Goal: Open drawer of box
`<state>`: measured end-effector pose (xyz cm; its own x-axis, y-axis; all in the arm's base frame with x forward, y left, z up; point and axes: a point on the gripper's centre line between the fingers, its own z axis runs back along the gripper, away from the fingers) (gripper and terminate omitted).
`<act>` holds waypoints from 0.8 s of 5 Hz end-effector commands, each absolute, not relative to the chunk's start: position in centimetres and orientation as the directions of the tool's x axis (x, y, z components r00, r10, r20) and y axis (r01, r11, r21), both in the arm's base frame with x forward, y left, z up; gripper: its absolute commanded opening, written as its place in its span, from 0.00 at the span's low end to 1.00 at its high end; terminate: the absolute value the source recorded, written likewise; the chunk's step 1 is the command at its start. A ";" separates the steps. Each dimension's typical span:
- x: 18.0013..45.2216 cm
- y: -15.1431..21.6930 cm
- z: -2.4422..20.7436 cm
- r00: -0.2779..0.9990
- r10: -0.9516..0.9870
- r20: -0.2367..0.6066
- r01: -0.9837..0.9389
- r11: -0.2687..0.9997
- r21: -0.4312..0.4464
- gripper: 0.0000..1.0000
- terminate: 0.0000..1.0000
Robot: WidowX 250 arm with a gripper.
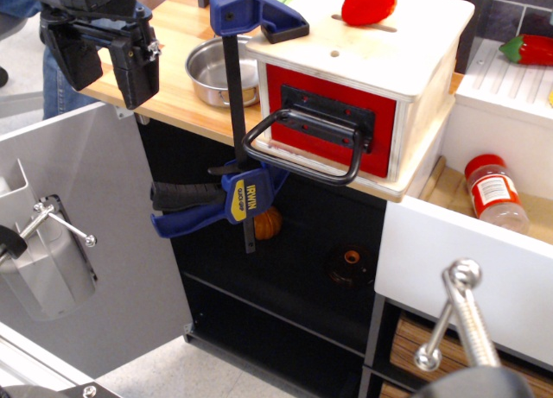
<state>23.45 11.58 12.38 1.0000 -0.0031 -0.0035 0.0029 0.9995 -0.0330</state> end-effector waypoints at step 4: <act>27.9 2.9 14.5 0.994 0.066 0.091 -0.053 0.989 -0.141 1.00 0.00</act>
